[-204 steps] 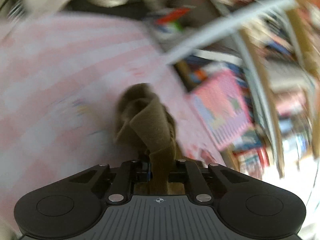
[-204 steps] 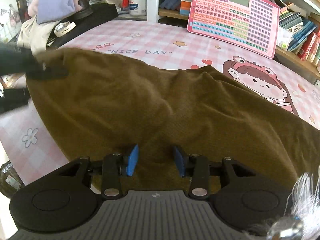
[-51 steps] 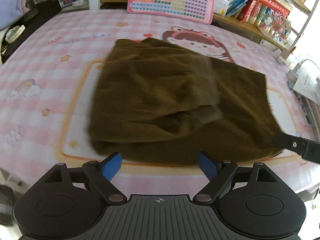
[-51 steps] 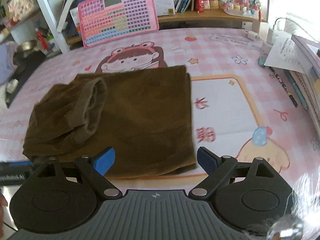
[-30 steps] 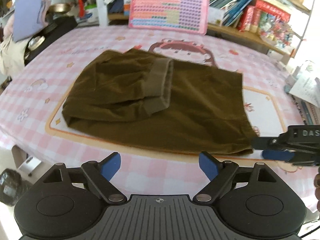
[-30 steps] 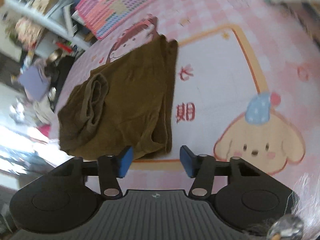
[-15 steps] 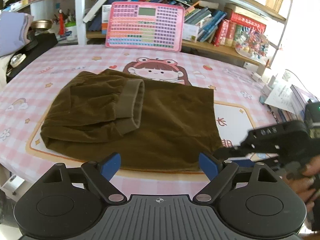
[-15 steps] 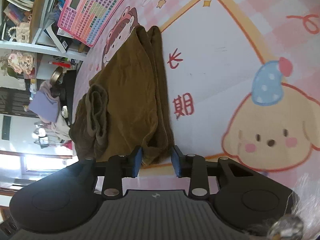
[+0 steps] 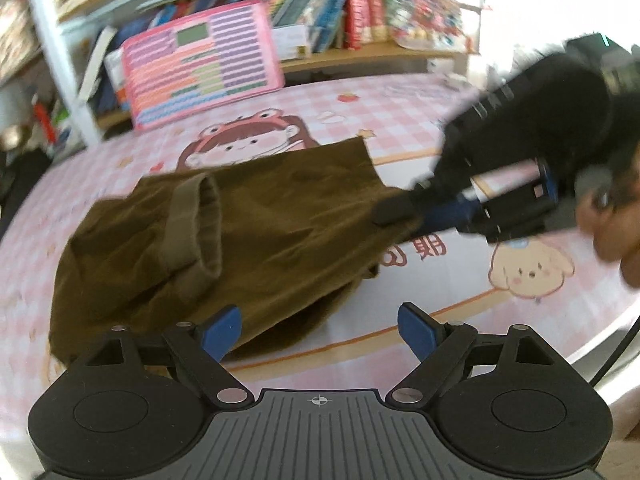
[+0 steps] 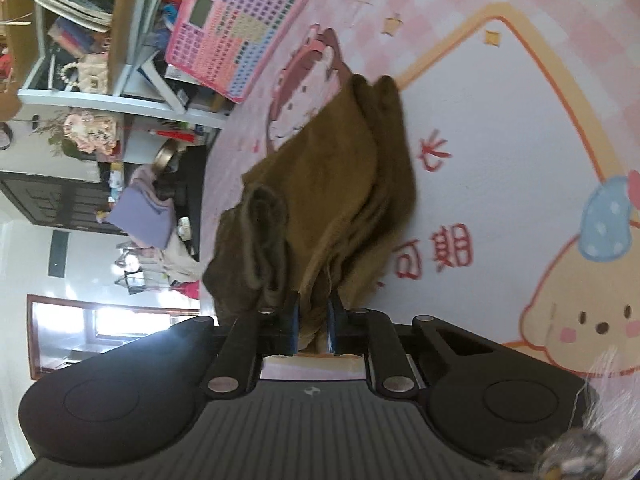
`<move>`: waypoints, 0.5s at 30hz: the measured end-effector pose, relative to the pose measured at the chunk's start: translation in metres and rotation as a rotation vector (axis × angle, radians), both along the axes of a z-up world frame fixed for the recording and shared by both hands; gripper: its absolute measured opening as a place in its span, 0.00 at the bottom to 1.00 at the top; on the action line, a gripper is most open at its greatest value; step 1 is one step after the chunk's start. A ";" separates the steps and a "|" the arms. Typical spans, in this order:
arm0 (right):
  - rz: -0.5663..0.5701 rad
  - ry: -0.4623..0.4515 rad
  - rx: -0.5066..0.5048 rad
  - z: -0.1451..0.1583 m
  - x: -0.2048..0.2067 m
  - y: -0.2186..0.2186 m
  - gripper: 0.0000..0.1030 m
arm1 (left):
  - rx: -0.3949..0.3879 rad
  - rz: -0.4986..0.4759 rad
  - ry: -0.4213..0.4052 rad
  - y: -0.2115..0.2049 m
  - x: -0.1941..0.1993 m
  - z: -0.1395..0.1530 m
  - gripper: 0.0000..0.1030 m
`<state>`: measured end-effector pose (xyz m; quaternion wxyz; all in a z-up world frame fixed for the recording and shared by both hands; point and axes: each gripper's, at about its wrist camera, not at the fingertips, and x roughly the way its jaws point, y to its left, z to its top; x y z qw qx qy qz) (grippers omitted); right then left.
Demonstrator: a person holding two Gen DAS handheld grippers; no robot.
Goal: Fold clothes
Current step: 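Grasp the garment edge with the right gripper while the left gripper grasps beside it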
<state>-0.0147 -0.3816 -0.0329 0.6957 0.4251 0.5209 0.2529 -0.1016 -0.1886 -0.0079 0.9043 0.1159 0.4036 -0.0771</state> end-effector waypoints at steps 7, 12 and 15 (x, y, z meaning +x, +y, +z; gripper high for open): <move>0.020 -0.012 -0.014 0.006 0.000 0.004 0.12 | 0.261 -0.146 -0.074 -0.037 0.017 -0.021 0.84; 0.023 -0.012 -0.033 0.005 -0.001 0.003 0.12 | 0.363 -0.204 -0.088 -0.052 0.033 -0.042 0.28; -0.004 -0.009 -0.059 0.004 0.000 -0.005 0.28 | 0.362 -0.212 -0.077 -0.052 0.040 -0.049 0.16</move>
